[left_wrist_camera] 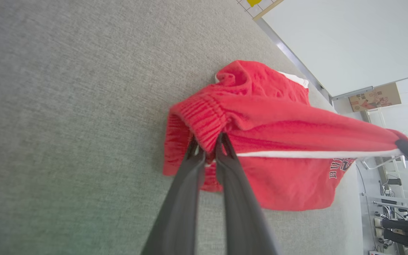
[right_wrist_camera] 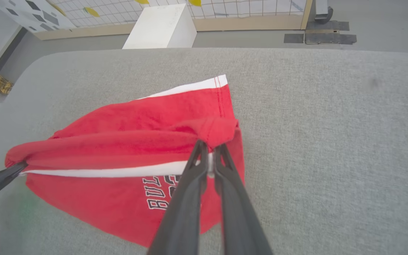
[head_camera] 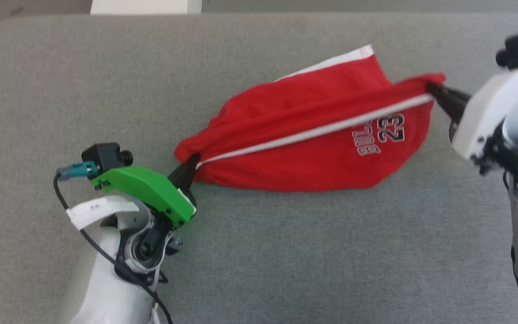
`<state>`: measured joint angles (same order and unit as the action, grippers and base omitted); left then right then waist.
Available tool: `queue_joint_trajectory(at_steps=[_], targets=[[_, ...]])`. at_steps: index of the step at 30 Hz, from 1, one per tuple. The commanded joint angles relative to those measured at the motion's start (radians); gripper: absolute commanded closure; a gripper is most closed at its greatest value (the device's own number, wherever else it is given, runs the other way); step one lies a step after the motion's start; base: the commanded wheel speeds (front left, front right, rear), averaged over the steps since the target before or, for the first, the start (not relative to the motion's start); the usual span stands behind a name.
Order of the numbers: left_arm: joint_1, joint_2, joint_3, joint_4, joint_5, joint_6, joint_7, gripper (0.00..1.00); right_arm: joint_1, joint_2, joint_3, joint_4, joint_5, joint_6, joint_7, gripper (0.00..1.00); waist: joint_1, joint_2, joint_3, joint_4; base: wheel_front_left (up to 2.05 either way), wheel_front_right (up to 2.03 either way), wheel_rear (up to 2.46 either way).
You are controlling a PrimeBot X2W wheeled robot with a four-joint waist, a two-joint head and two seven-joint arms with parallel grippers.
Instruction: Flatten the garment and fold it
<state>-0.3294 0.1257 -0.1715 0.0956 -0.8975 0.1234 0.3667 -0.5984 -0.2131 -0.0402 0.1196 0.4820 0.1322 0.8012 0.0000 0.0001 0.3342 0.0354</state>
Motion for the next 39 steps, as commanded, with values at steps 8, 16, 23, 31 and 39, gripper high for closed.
queue_joint_trajectory(at_steps=[8,16,23,31,39], targets=[[-0.075,-0.011,0.005,0.021,0.007,-0.014,-0.025,1.00,-0.202,0.012,0.030,0.193,-0.068,-0.002,-0.107,1.00,0.0000,-0.0001,0.132,0.066,0.00,0.00,0.00],[-0.116,-0.022,-0.006,0.017,0.003,-0.025,-0.036,1.00,-0.339,0.025,0.036,0.343,-0.146,-0.002,-0.160,1.00,0.0000,-0.0001,0.190,0.104,0.00,0.00,0.00],[-0.136,-0.027,-0.020,0.013,0.004,-0.030,-0.036,1.00,-0.396,0.028,0.021,0.449,-0.213,-0.002,-0.143,1.00,0.0000,-0.0001,0.213,0.119,0.00,0.00,0.00],[-0.131,-0.026,-0.035,0.013,-0.001,-0.027,-0.016,0.14,-0.415,0.038,0.047,0.504,-0.234,-0.002,-0.134,0.07,0.0000,-0.0001,0.209,0.119,0.00,0.00,0.00],[-0.129,-0.021,-0.036,0.005,-0.004,-0.024,-0.012,0.00,-0.418,0.036,0.058,0.520,-0.205,-0.002,-0.155,0.00,0.0000,-0.0001,0.184,0.117,0.00,0.00,0.00]])
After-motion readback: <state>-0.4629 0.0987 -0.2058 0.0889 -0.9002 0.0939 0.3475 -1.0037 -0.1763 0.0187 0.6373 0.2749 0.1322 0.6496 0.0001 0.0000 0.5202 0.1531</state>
